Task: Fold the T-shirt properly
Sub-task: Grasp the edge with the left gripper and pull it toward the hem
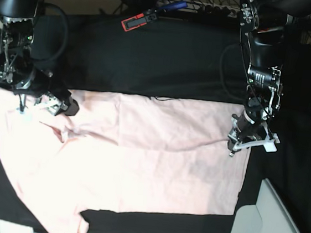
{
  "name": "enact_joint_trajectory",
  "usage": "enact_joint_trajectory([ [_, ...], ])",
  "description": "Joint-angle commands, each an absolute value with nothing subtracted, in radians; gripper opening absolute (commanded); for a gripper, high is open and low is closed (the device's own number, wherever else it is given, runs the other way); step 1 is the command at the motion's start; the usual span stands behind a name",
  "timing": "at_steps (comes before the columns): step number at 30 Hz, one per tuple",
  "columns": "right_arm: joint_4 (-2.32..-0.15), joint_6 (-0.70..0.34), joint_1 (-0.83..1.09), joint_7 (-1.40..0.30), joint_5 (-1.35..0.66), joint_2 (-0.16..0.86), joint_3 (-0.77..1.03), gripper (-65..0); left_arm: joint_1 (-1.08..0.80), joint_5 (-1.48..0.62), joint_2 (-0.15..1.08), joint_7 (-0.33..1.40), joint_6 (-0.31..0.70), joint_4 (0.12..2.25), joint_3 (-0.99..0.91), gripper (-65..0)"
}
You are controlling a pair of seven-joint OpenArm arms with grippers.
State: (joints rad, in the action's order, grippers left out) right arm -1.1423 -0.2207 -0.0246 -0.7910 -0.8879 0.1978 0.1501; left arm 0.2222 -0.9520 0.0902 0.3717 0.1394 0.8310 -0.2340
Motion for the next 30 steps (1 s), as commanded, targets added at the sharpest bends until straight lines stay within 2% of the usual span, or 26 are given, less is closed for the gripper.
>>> enact_joint_trajectory([
  [1,-1.159,-0.237,-0.039,-0.782,-0.905,0.208,0.151,-25.4,0.243,-0.964,0.099,0.358,0.159,0.848,-0.239,-65.0],
  [8,-1.168,-0.237,-0.039,-0.782,-0.903,0.234,0.151,-25.4,0.246,-0.966,0.102,0.363,0.159,0.849,-0.24,-64.3],
  [10,-1.185,-0.237,-0.039,-0.776,-0.903,0.251,0.151,-25.4,0.246,-0.967,0.113,0.363,0.159,0.849,-0.237,-59.0],
  [13,-1.234,-0.237,-0.025,-0.737,-0.903,0.283,0.128,-25.4,0.239,-0.972,0.13,0.367,0.159,0.871,-0.236,-47.4],
  [17,-1.291,-0.229,-0.01,-0.67,-0.903,0.352,0.061,-25.5,0.199,-0.966,0.134,0.46,0.159,1.032,-0.24,-35.8],
  [20,-1.296,-0.226,0.01,-0.664,-0.905,0.366,0.073,-25.5,0.137,-0.961,0.16,0.499,0.159,1.182,-0.232,-33.6],
  [24,-1.291,-0.226,0.071,-0.662,-0.906,0.334,0.203,-25.1,0.022,-0.851,0.179,0.558,0.159,1.34,-0.232,-29.7],
  [30,-1.291,-0.232,0.108,-0.662,-0.906,0.314,0.386,-23.1,-0.131,-0.682,0.173,0.556,0.159,1.435,-0.245,-30.1],
])
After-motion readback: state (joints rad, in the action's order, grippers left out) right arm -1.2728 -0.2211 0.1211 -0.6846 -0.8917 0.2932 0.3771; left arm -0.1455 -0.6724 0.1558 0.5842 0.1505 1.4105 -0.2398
